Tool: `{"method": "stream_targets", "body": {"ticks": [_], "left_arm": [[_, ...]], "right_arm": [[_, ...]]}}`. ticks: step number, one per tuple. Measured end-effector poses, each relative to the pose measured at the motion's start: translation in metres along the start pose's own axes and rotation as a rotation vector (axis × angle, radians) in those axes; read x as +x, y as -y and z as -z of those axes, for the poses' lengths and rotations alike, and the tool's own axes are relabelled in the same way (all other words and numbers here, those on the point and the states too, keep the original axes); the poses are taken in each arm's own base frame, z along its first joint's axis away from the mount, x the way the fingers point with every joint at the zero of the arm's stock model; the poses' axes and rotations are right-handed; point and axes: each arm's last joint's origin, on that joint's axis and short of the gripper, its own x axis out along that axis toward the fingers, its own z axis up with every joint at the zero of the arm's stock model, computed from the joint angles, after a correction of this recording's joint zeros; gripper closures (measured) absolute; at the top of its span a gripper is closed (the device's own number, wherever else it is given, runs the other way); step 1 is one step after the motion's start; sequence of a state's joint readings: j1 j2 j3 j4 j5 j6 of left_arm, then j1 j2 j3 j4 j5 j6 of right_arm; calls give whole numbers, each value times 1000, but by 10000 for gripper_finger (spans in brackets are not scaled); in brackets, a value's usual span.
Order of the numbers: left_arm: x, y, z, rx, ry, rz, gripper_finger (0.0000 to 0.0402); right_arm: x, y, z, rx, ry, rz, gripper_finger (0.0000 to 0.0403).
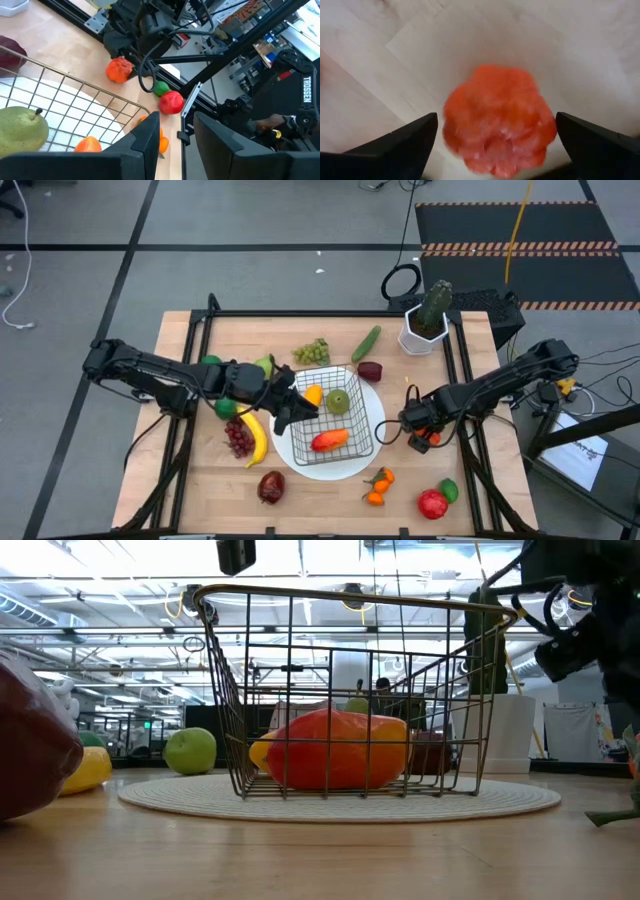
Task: Build produce basket
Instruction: Put the orange pumpkin into the black wire basket
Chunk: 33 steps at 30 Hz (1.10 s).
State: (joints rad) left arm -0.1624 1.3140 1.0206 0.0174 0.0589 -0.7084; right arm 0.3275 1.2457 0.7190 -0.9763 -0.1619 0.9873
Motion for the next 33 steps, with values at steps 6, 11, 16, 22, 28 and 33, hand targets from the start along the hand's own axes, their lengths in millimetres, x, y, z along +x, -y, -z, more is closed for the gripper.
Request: {"method": "stream_targets", "body": {"ticks": [6, 11, 16, 22, 28, 33], "left_arm": [[0, -1, -1, 1, 2, -2, 281], [0, -1, -1, -2, -11, 15, 281], [0, 0, -1, -2, -13, 17, 281], [0, 0, 0, -2, -16, 21, 281], [0, 2, 2, 0, -23, 29, 281], [0, 5, 4, 2, -32, 39, 281]], "right_arm": [[14, 4, 0, 15, -5, -26, 3], [15, 3, 1, 19, -29, -57, 22], [12, 2, 2, 74, -30, -97, 46], [3, 1, 2, 178, 12, -188, 52], [-14, -4, 3, 275, 83, -379, 50], [-30, -9, 2, 336, 145, -559, 50]]}}
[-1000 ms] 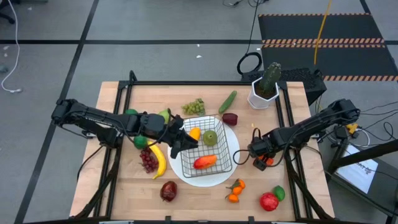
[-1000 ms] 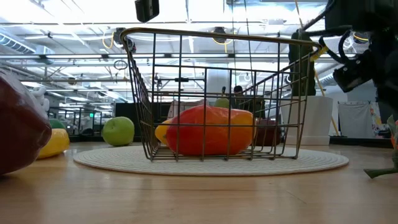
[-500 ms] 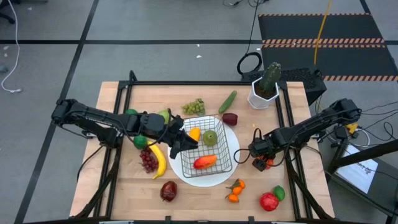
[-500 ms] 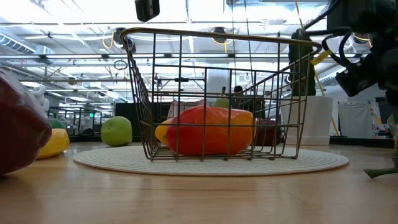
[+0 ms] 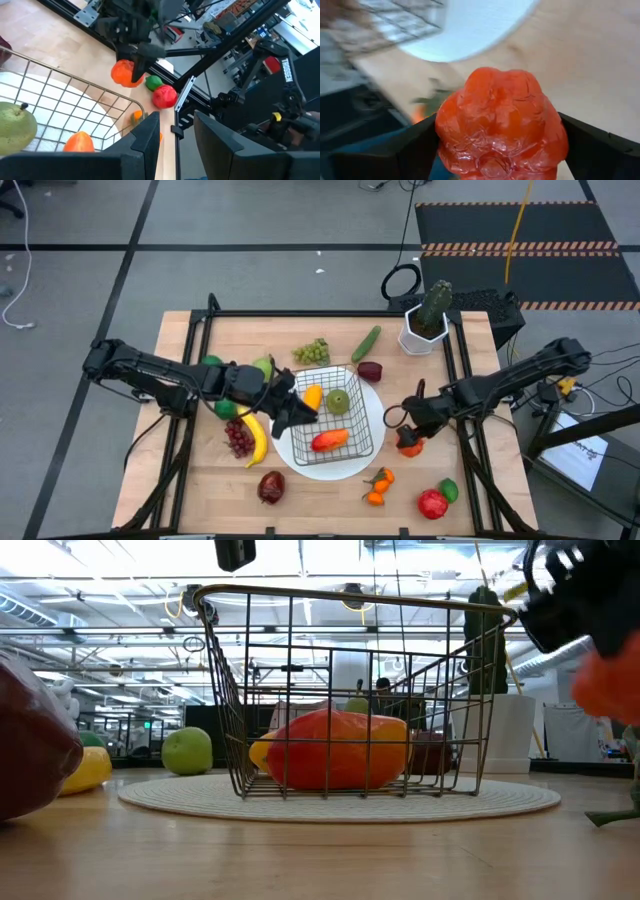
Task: Build produce basket
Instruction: Put the orange pumpkin into the black wire basket
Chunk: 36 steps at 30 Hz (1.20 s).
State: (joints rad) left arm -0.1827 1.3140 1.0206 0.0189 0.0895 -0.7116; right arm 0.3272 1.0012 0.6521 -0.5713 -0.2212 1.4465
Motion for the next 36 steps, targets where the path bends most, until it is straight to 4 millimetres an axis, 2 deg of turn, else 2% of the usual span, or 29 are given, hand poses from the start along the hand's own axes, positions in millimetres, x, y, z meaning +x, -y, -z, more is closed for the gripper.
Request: {"method": "stream_targets", "body": {"ticks": [6, 18, 25, 30, 36], "left_arm": [[0, 4, 3, 7, -10, 12, 282], [1, 8, 7, 18, -22, 24, 282], [1, 7, 6, 13, 0, 0, 282], [1, 6, 5, 4, 30, -27, 282], [1, 9, 1, -17, 71, 0, 282]], "right_arm": [[-11, -13, -2, 30, 110, -179, 50], [-29, -50, -7, -25, 286, -590, 50], [-49, -69, -12, -64, 412, -854, 50], [-67, -77, -22, -102, 523, -1021, 50], [-84, -78, -37, -126, 657, -1133, 50]]}}
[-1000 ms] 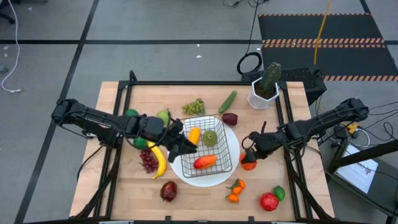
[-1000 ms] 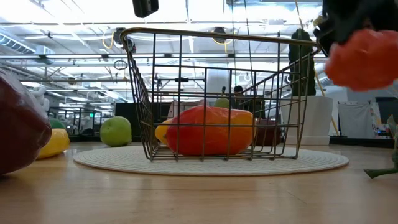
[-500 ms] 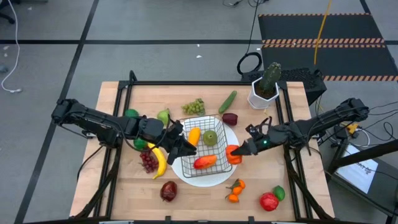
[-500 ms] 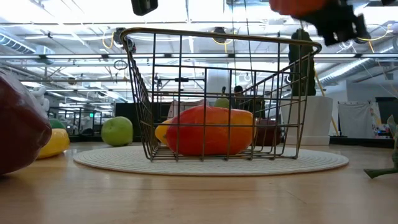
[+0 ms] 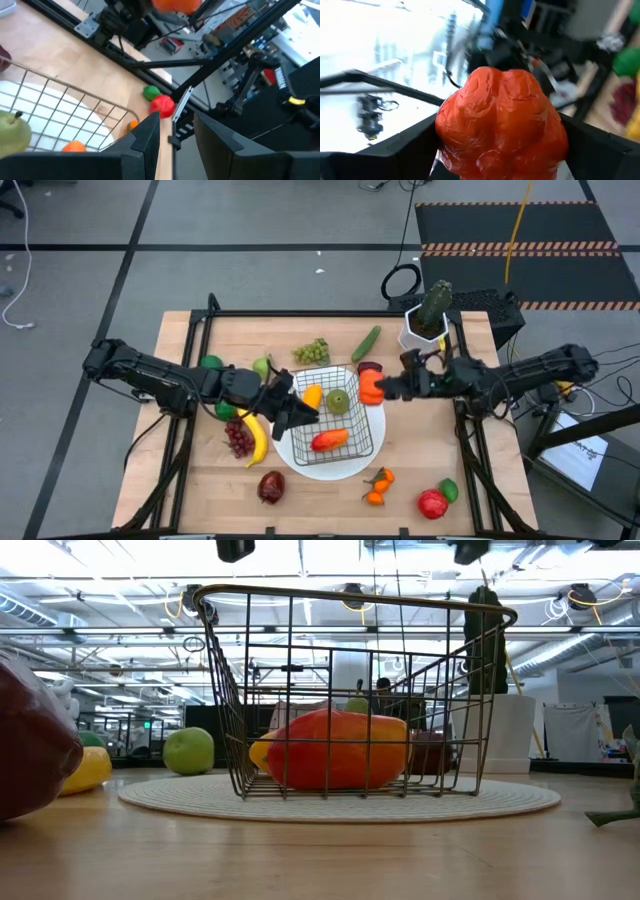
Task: Build produce basket
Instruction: Put the orange pumpkin into the black wire basket
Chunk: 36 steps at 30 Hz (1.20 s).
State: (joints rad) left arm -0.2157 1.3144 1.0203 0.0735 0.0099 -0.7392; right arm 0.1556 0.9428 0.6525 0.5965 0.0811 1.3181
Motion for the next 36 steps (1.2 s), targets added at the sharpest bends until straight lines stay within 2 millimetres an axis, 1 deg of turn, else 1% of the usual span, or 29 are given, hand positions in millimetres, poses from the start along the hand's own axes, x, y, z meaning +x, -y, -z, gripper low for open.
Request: {"method": "stream_targets", "body": {"ticks": [3, 6, 12, 19, 22, 33, 36], "left_arm": [[0, 3, -3, 1, 35, 28, 282], [-1, 7, -7, 38, 83, 69, 282], [-1, 10, -13, 116, 157, 84, 282], [-2, 4, -19, 99, 183, 57, 282], [-2, 4, -22, 98, 203, 62, 282], [-3, -3, -31, 95, 244, 49, 282], [-4, -5, -33, 94, 250, 41, 282]], "right_arm": [[0, -4, -10, -52, 53, -49, 50], [0, -6, -18, -116, 98, -80, 50], [0, -4, -29, -199, 139, -72, 50], [-1, -3, -34, -339, 118, -73, 50], [-1, -4, -37, -396, 135, -84, 50], [-3, -8, -41, -734, 191, -88, 50], [-3, -8, -42, -770, 194, -81, 50]]}}
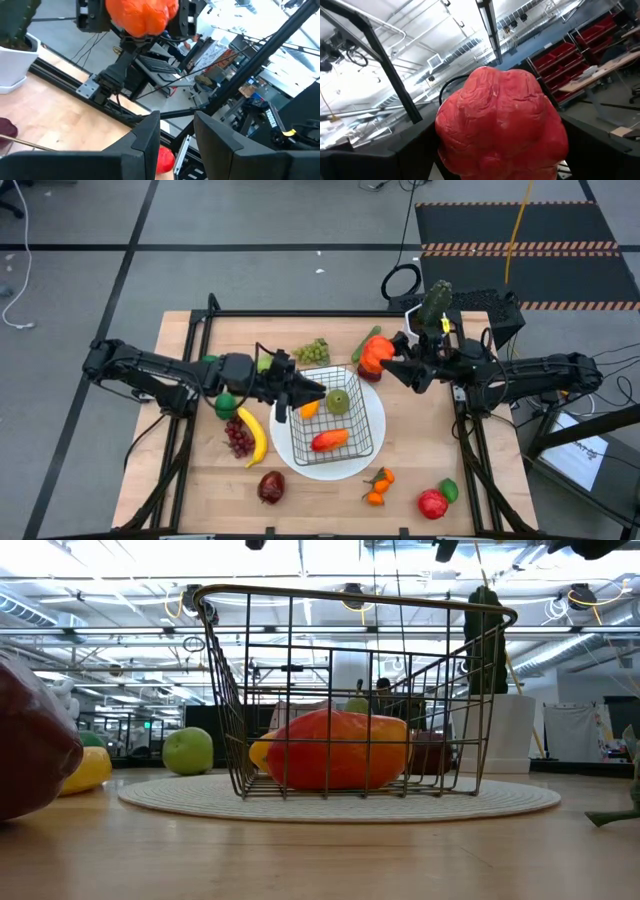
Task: Build produce basket
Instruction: Put the orange pumpkin into the black wire basket
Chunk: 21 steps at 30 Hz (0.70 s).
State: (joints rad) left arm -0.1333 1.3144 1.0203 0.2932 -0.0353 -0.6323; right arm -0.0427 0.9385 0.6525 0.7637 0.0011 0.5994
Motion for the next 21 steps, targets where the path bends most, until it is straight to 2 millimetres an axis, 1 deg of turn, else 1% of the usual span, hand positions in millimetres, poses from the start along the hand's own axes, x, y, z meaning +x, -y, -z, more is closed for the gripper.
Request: {"method": "stream_targets", "body": {"ticks": [4, 16, 21], "left_arm": [[0, -2, -2, 0, 6, -7, 282], [0, -1, -2, -4, 4, 3, 282], [0, 1, -4, 21, 26, 21, 282]], "right_arm": [[0, 2, -2, 20, 10, 7, 50], [0, 3, -2, 183, 14, 11, 50], [0, 3, -2, 195, 13, 11, 50]]}}
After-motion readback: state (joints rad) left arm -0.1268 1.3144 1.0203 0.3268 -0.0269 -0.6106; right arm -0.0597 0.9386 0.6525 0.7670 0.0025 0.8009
